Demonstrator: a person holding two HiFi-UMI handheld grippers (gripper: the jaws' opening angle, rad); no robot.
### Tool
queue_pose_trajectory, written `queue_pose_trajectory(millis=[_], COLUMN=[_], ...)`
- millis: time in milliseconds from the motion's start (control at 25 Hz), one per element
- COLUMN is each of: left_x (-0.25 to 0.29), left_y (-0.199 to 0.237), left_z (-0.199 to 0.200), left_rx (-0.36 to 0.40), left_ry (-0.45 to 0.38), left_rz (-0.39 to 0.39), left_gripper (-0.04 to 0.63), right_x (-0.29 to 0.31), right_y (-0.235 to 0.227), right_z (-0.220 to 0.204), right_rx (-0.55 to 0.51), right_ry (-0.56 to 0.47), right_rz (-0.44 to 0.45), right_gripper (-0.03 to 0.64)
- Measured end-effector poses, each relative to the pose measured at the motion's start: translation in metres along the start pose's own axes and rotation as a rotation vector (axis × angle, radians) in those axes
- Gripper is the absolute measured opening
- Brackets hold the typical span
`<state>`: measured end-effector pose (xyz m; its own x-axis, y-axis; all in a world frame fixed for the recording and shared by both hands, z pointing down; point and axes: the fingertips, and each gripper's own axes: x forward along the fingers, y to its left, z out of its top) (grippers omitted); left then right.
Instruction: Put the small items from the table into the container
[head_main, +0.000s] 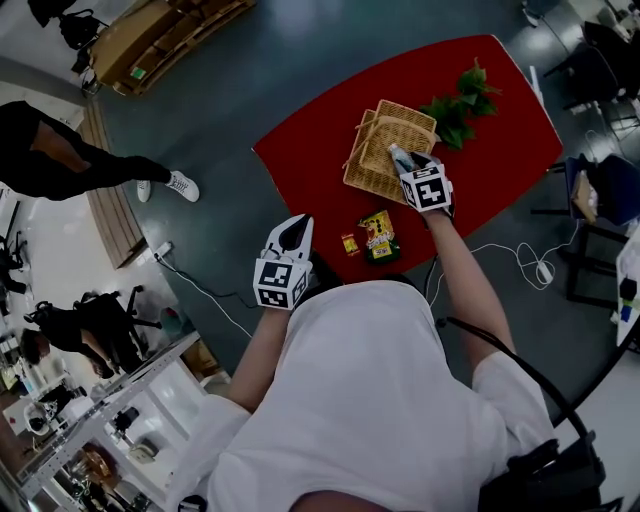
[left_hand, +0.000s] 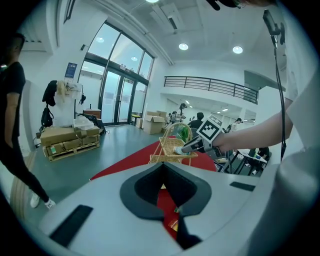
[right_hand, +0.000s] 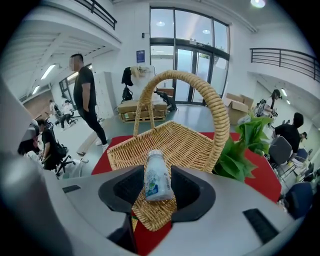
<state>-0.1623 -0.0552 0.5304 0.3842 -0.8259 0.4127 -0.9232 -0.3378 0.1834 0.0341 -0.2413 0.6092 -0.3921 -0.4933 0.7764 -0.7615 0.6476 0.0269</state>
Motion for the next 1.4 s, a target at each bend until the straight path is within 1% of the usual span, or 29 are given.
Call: queue_pose_trajectory(millis=[200,400,560,800,920,1040,1240,1400], left_x=[-0.001,-0.002,-0.002,-0.003,-0.003,-0.005,-0.003,-0.001], left_y=[-0.007,-0.017,-0.027,-0.042,-0.050,-0.053,-0.057,-0.061], left_z=[0.005,0.003,0.005,0.011,0.014,0.017,0.011,0.005], left_rx=[0.009,0.032,0.054,0.085,0.079,0.058,0.055,0.037], left_ry=[-0.013,-0.008,-0.011,-0.019,-0.039,-0.064,-0.045,-0.033], left_rz=[-0.004,-0.022,-0.047,-0.074,-0.095,-0.093,-0.094,-0.098], left_gripper=[0.008,0.008,0.008,0.008,0.008,0.008,0.008,0.008], right_x=[-0.016,-0.044,-0.070,-0.114,-0.127,-0.132,-0.135,-0.135], right_y=[0.000,0.010,0.021,0.041,0.046,0.048,0.049,0.053], right_z=[0.010,0.014,0.011,-0.008,-0.024,-0.043,-0.071,-0.087], right_rx=[-0.004,-0.037,-0.041,0.056,0.079,0.099,0.142,0.160], right_ry=[-0.049,-0.124,-0.187,-0.257,-0.260,-0.239,-0.207,-0.186], right_rz=[-0.005,0.019,0.055,0.111,0.120,0.125,0.116,0.121], right_gripper=[0.175,0.175,0.175,0.175,0.175,0.175,0.175,0.175])
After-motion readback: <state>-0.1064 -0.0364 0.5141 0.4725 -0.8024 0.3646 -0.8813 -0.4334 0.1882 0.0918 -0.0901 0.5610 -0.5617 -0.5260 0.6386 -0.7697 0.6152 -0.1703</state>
